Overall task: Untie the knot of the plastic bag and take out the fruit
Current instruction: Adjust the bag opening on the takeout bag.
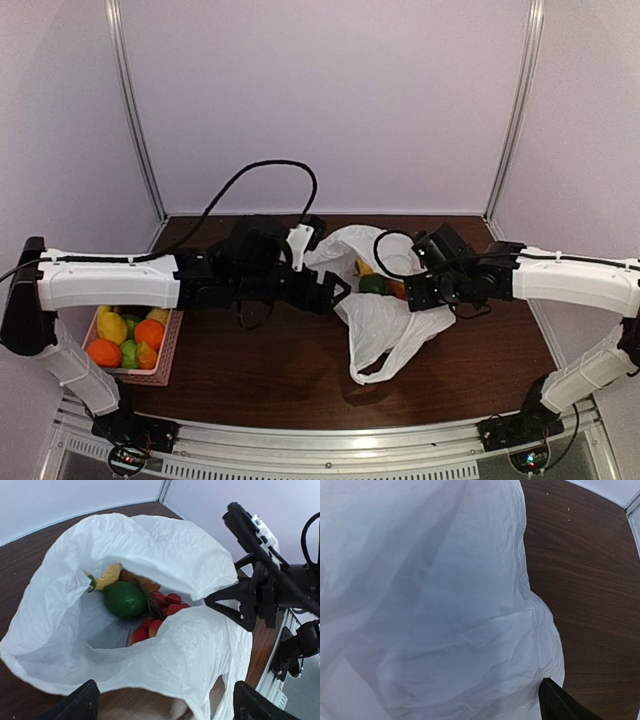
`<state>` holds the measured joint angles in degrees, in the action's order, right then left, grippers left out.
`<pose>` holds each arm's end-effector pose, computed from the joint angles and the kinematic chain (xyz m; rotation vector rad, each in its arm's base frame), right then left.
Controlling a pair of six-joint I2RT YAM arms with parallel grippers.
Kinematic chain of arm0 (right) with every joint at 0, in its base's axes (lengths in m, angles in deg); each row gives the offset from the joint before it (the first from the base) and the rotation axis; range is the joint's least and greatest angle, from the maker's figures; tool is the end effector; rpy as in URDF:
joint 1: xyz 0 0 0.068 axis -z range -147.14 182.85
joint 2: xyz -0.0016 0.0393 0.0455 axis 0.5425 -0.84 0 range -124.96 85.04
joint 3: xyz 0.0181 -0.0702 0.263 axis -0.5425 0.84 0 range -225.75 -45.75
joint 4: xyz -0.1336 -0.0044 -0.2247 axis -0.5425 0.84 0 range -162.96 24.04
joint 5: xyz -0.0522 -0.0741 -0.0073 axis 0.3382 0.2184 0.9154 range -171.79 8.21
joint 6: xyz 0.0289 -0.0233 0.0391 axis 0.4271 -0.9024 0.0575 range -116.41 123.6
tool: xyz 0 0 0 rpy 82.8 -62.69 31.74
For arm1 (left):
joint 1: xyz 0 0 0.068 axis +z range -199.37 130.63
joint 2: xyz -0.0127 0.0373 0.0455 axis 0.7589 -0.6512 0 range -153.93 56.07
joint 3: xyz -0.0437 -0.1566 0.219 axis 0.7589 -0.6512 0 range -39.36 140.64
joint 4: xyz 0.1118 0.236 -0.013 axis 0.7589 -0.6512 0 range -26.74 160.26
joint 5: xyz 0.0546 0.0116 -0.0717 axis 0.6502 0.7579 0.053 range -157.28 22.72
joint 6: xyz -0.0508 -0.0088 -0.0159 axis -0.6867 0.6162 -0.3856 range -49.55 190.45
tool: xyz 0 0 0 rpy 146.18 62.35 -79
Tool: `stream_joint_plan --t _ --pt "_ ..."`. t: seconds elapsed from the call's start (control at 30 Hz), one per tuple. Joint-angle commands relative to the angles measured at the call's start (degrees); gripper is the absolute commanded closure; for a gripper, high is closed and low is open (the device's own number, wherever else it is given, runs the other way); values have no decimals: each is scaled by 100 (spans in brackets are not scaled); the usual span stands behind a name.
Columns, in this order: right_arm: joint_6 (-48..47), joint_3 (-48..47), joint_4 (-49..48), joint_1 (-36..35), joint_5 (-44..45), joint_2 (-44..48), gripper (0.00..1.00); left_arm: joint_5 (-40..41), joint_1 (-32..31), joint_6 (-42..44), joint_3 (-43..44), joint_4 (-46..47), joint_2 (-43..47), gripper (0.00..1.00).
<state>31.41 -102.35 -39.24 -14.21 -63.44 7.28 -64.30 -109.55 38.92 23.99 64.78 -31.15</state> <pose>0.1964 0.1945 0.2509 -0.2878 2.4493 0.1580 0.1762 -0.3036 0.2791 0.5155 2.1556 -0.8902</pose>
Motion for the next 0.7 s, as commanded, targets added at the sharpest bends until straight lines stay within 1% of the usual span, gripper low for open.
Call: stream_joint_plan --t 0.0,0.2,0.37,0.5,0.6,0.67 --pt "303 523 -365 61 -386 158 25 -63 -130 169 536 631 -755 5" --pt "597 1133 -720 77 -786 310 23 -82 -134 233 1064 715 -1553 5" --pt "759 1628 -968 76 -1126 583 19 -113 -134 173 1230 758 -2011 5" --pt "815 1799 -889 59 -1185 834 17 -132 -134 116 1277 770 -2255 4" --pt "823 1776 -935 66 -1170 1143 10 -271 -130 120 1258 687 -2327 4" --pt "817 1616 -875 75 -1081 1225 8 -297 -161 119 1110 740 -2277 4"
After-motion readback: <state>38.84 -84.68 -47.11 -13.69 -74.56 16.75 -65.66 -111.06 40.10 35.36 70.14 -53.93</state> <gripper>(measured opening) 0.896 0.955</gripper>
